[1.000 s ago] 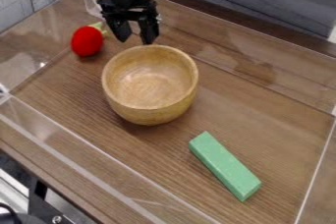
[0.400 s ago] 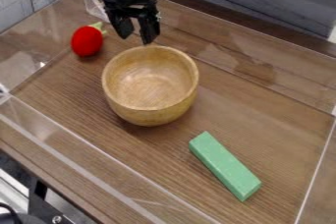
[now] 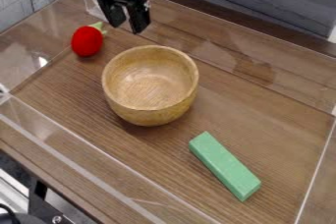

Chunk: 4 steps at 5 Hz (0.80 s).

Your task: Move the red object to the left side of the table

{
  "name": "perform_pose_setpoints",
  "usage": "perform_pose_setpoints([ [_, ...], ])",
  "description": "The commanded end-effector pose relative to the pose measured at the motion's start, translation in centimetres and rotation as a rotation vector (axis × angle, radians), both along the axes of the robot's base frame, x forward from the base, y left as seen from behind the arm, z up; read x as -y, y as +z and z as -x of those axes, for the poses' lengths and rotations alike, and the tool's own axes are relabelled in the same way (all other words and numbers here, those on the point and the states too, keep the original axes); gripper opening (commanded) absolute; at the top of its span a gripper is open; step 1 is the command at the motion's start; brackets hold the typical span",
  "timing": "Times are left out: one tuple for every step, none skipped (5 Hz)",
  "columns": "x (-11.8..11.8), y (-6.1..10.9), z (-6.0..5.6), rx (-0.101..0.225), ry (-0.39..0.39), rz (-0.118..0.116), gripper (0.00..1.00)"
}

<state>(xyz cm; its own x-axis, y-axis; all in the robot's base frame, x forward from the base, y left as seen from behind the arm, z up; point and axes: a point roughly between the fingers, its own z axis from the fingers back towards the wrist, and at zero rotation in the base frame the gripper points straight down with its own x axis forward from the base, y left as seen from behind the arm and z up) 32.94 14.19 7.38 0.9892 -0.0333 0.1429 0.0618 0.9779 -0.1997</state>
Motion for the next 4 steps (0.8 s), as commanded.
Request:
perform_pose_setpoints([
  [0.7, 1.9, 0.1, 0.064, -0.007, -0.030, 1.00],
  [3.4, 1.2, 0.1, 0.074, -0.002, -0.018, 1.00],
  [6.1, 0.5, -0.1, 0.089, -0.012, -0.001, 1.00],
  [7.4, 1.9, -0.6, 0.097, -0.075, 0.016, 0.00],
])
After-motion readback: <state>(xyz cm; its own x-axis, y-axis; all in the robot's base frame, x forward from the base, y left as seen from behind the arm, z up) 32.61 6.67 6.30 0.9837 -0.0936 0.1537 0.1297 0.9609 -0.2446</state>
